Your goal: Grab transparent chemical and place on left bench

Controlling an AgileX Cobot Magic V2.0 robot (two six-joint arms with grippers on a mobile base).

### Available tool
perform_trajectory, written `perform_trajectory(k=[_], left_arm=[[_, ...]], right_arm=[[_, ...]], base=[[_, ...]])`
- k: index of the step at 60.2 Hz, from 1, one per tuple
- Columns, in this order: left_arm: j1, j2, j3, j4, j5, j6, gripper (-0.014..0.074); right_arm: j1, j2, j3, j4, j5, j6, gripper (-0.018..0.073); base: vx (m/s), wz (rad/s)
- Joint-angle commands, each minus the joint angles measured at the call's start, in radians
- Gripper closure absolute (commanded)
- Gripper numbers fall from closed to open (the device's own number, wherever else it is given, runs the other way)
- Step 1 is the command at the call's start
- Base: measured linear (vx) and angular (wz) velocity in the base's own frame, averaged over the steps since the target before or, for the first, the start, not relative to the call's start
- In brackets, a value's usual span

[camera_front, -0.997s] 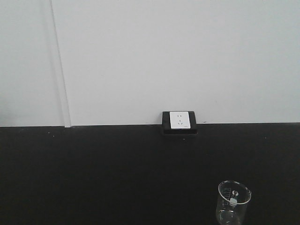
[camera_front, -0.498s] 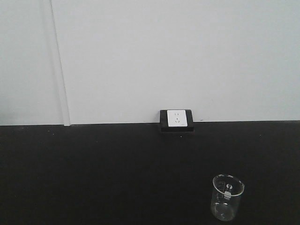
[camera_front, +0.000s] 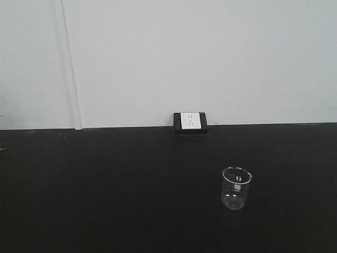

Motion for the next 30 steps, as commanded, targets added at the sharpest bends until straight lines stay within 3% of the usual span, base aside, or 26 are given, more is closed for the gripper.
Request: perform_trajectory(k=[1,30], left_arm=[[-0.002,-0.019,0.016,-0.001,-0.078,-0.008,0.0600],[-0.002,-0.019,0.016,-0.001,-0.078,-0.008,0.0600]], right_arm=[[-0.002,0.006,-0.031,-0.004,-0.078,-0.001,0.0567],[-0.002,0.006,-0.031,-0.004,-0.078,-0.001,0.0567]], base=[[-0.34,0.01],[-0.40,-0.03]])
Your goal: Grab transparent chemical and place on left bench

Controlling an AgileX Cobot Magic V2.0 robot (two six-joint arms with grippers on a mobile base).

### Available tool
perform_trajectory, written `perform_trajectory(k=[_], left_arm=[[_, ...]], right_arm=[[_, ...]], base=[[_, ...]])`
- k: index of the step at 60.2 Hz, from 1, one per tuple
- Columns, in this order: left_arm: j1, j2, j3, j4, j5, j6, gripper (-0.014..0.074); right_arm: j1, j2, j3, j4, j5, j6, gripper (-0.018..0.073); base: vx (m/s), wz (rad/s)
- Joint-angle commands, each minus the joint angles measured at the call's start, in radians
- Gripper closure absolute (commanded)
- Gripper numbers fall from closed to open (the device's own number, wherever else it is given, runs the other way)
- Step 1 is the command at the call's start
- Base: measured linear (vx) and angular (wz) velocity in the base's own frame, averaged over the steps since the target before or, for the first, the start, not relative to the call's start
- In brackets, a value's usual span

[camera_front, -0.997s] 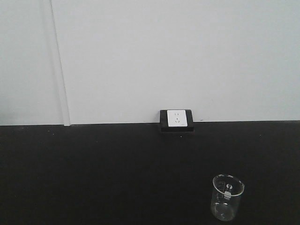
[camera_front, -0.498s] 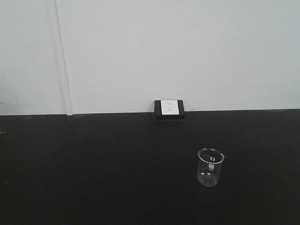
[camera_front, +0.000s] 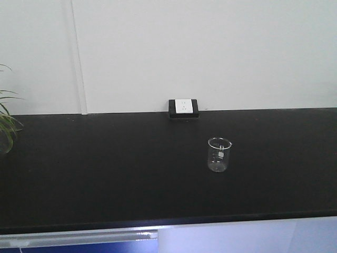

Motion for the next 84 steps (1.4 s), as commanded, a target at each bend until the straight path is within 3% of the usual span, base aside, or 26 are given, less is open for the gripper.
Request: perform_trajectory(k=[1,40,84], left_arm=[[-0.002,-0.019,0.016,-0.001,-0.078,-0.008,0.0600],[-0.002,-0.019,0.016,-0.001,-0.078,-0.008,0.0600],[-0.002,-0.019,0.016,-0.001,-0.078,-0.008,0.0600]], right_arm=[[-0.002,0.006,-0.031,-0.004,-0.078,-0.001,0.0567],[-0.002,0.006,-0.031,-0.004,-0.081,-0.001,0.0567],[-0.002,0.006,-0.031,-0.004,-0.081,-0.001,0.0567]], base=[[-0.40,-0.02],[-0.32,0.15],[-0.12,0.75]])
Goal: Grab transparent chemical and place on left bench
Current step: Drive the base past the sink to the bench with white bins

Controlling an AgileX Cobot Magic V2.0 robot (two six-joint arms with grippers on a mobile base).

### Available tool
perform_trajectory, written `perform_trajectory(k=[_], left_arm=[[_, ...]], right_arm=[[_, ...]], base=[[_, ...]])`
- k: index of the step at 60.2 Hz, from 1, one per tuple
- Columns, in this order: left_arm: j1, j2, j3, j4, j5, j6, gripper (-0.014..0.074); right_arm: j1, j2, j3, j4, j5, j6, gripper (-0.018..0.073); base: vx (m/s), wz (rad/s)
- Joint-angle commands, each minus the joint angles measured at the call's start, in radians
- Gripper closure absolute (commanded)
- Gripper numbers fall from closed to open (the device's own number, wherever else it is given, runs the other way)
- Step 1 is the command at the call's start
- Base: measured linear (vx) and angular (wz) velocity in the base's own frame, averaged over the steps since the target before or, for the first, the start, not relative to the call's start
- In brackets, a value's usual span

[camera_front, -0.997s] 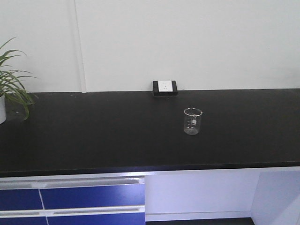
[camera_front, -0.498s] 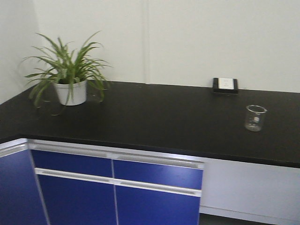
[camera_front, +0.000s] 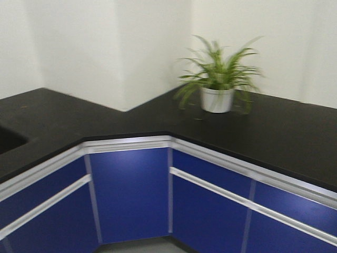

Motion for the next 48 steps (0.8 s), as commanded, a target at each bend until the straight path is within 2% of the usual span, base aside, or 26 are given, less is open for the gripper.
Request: perform_trajectory(k=[1,24,48], left_arm=[[-0.002,-0.019,0.016,-0.001,-0.078,-0.008,0.0600],[-0.002,-0.019,0.016,-0.001,-0.078,-0.008,0.0600],[-0.002,-0.019,0.016,-0.001,-0.078,-0.008,0.0600]], right_arm=[[-0.002,0.006,-0.031,-0.004,-0.080,-0.002,0.0567],[-0.002,0.006,-0.031,-0.004,-0.078,-0.002,0.0567],[-0.002,0.006,-0.031,-0.004,-0.078,-0.002,0.0567]], base=[[-0.01,0.81],[0.06,0.72],[0.19,0.80]])
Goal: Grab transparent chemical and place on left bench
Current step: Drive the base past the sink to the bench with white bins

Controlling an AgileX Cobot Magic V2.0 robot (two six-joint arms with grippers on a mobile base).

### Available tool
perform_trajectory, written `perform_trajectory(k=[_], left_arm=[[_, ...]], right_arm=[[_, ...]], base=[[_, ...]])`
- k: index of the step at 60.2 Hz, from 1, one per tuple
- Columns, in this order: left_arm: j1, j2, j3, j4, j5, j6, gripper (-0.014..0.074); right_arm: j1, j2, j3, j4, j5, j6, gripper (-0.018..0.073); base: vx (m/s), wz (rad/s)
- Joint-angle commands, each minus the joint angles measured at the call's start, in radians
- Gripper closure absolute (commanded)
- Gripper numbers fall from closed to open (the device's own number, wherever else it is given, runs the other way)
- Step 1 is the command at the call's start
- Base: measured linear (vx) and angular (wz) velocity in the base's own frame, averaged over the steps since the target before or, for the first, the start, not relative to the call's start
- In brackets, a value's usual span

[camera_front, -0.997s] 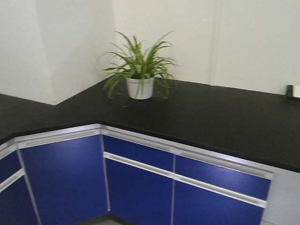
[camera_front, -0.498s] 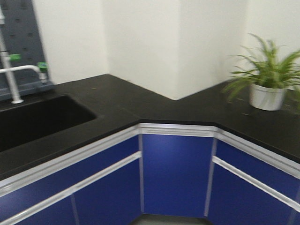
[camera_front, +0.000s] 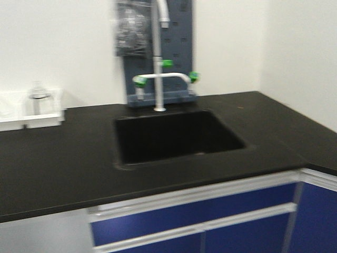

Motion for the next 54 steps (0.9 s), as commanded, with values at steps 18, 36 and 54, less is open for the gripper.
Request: perform_trajectory(k=[18,36,54], left_arm=[[-0.002,-0.019,0.016,-0.001,-0.078,-0.008,0.0600],[-0.002,-0.019,0.016,-0.001,-0.078,-0.008,0.0600],[-0.002,-0.019,0.016,-0.001,-0.078,-0.008,0.0600]], right_arm=[[-0.002,0.006,-0.031,-0.004,-0.079,-0.002,0.0567],[-0.002,0.006,-0.031,-0.004,-0.079,-0.002,0.0567],[-0.002,0.006,-0.031,-0.004,-0.079,-0.002,0.0567]], base=[[0.23,0.85],[0.23,0.63],[0.25,0.37]])
